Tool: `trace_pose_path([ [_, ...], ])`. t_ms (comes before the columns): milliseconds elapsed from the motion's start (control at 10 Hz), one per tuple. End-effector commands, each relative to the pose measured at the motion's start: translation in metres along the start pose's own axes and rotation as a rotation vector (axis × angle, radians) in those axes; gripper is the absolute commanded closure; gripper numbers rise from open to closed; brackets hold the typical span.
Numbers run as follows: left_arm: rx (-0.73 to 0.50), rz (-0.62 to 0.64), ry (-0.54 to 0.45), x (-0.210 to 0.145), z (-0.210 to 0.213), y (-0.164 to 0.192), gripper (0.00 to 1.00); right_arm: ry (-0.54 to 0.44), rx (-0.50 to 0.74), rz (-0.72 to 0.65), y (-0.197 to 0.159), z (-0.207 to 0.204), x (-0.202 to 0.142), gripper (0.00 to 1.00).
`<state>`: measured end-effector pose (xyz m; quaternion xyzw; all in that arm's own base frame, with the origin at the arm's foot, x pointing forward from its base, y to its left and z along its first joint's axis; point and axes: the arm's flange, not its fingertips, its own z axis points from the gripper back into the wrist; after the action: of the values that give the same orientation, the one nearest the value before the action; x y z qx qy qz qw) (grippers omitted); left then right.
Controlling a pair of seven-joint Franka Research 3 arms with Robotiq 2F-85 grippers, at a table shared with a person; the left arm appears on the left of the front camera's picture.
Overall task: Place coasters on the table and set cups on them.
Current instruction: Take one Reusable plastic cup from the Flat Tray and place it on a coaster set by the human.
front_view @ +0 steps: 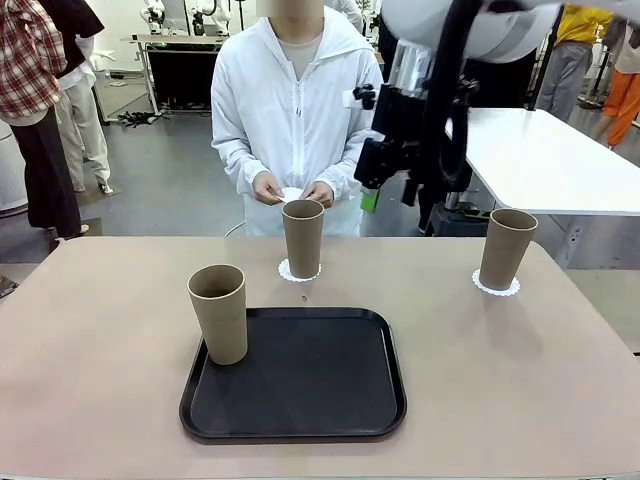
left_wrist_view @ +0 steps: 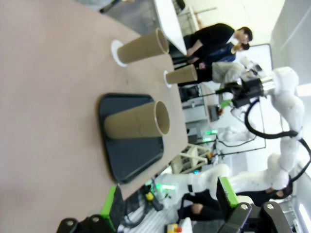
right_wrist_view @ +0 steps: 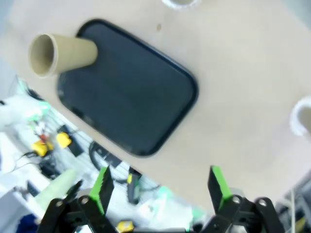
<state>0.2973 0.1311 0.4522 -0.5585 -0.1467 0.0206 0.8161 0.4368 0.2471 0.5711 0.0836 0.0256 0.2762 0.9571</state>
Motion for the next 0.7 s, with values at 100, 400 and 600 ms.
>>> trace_pose_path([
  [100, -0.016, -0.012, -0.008, -0.001, 0.001, 0.0, 0.0, -0.002, 0.079, -0.266, -0.038, -0.016, -0.076, 0.0],
  [400, -0.016, -0.012, -0.008, -0.001, 0.001, 0.0, 0.0, -0.132, 0.115, -0.431, -0.096, -0.035, -0.146, 0.0],
  [600, -0.016, -0.012, -0.008, -0.001, 0.001, 0.0, 0.0, -0.184, 0.091, -0.522, -0.122, -0.034, -0.18, 0.0],
])
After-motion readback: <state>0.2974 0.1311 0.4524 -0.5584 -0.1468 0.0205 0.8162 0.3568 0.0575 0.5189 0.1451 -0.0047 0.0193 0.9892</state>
